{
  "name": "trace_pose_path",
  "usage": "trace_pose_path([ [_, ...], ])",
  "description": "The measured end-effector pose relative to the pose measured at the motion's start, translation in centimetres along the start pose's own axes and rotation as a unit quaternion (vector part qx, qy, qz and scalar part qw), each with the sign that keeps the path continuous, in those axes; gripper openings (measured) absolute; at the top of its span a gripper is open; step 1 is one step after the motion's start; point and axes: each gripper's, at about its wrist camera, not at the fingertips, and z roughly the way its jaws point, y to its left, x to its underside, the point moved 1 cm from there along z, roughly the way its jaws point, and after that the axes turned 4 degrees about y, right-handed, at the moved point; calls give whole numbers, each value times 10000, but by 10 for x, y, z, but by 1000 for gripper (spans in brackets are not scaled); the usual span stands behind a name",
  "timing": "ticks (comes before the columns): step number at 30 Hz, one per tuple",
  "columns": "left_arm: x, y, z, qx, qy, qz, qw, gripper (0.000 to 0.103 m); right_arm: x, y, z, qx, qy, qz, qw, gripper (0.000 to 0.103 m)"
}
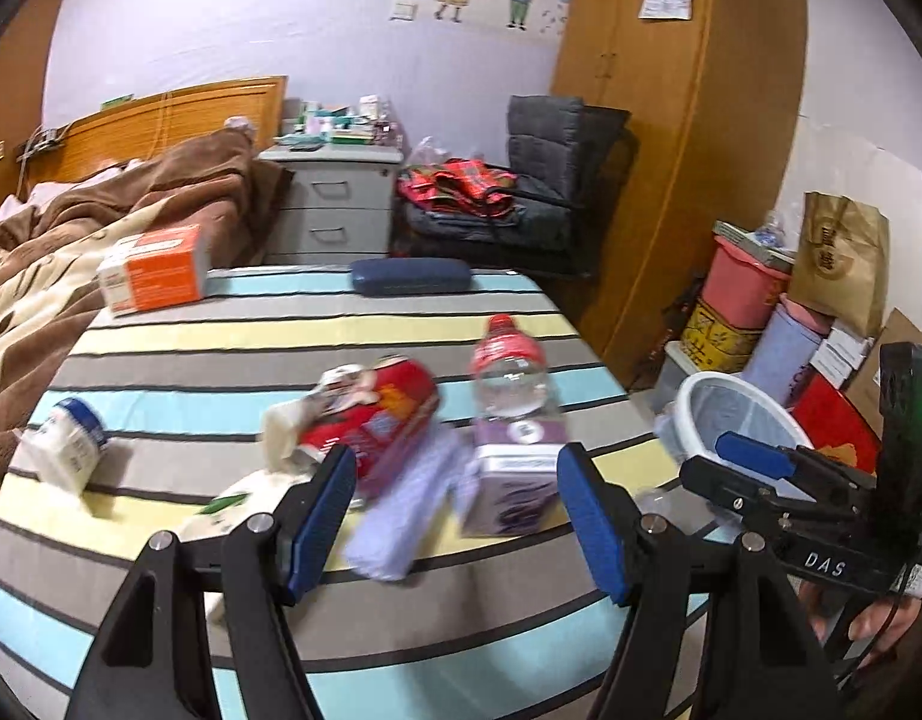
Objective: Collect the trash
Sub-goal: 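Move both grippers back over the table toward the remaining trash, then grasp the white paper bag with the left gripper while the right gripper grasps the purple carton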
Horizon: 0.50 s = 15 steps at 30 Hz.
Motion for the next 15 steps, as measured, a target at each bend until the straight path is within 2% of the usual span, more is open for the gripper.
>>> trace_pose_path([
  [7, 10, 38, -2, -225, 141, -166, 9995, 72, -6, 30, 20, -460, 99, -406, 9981, 64],
  [15, 26, 70, 3, -549, 394, -271, 9973, 74, -16, 53, 38, -586, 196, -788, 9950, 64],
])
